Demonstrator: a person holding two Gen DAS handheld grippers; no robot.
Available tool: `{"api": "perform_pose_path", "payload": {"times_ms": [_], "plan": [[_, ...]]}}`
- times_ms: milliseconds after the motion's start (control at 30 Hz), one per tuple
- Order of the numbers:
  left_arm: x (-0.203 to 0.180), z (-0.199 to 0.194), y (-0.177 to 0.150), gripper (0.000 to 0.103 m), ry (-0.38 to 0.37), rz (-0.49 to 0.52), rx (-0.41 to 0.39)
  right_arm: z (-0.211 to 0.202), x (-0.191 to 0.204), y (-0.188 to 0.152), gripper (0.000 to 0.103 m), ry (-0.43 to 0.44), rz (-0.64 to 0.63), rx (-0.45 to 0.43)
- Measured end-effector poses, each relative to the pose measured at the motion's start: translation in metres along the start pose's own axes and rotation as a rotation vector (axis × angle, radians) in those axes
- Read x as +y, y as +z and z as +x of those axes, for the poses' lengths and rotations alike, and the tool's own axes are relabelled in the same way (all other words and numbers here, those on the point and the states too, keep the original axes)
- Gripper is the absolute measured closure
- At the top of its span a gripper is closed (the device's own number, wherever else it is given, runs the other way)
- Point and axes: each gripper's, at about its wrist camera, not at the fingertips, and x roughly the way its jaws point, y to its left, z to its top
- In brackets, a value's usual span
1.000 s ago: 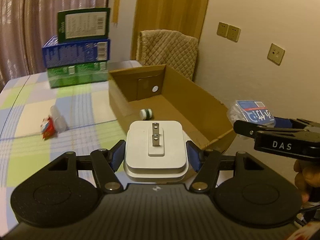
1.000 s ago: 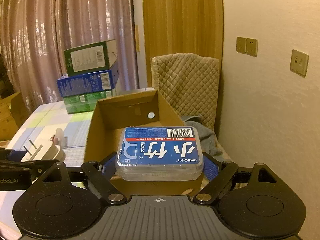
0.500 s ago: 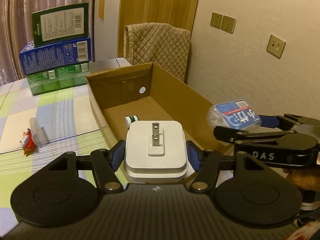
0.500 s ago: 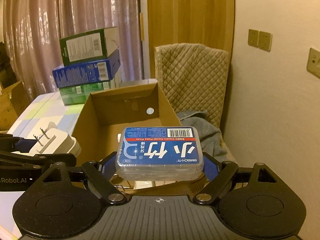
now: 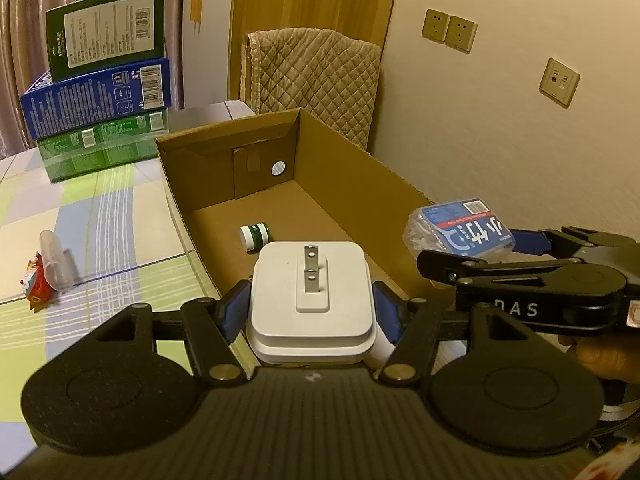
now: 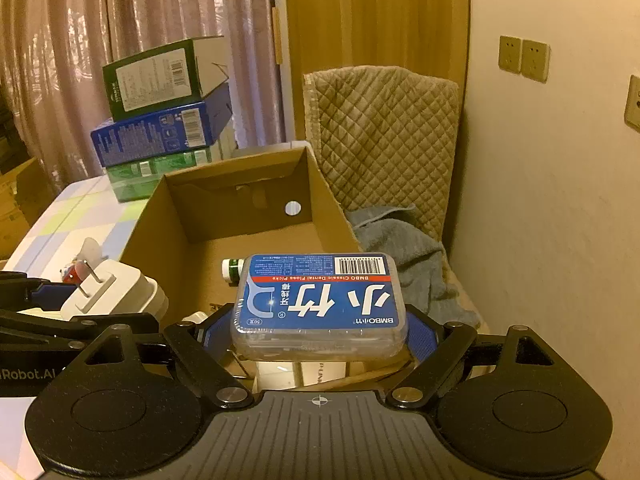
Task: Organize rigid objects
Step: 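Open left tool to drop white plug into box while right tool holds blue box above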
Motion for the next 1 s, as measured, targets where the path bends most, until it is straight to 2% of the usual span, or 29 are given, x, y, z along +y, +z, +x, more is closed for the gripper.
{"api": "perform_pose_path", "payload": {"times_ms": [400, 500, 700, 1000], "plan": [[0.001, 0.009, 0.002, 0.043, -0.011, -0.004, 0.007, 0.006, -0.003, 0.001, 0.020, 0.004, 0.028, 0.009], [0.002, 0.007, 0.002, 0.035, -0.021, 0.001, -0.003, 0.006, -0.004, 0.001, 0.020, 0.004, 0.032, 0.009], [0.017, -0.013, 0.003, 0.035, 0.020, -0.026, -0.059, 0.003, -0.004, 0.000, 0.020, -0.002, 0.037, 0.006], [0.041, -0.029, -0.003, 0.035, 0.057, -0.099, -0.051, 0.002, 0.005, 0.000, 0.020, 0.018, 0.036, 0.009]]}}
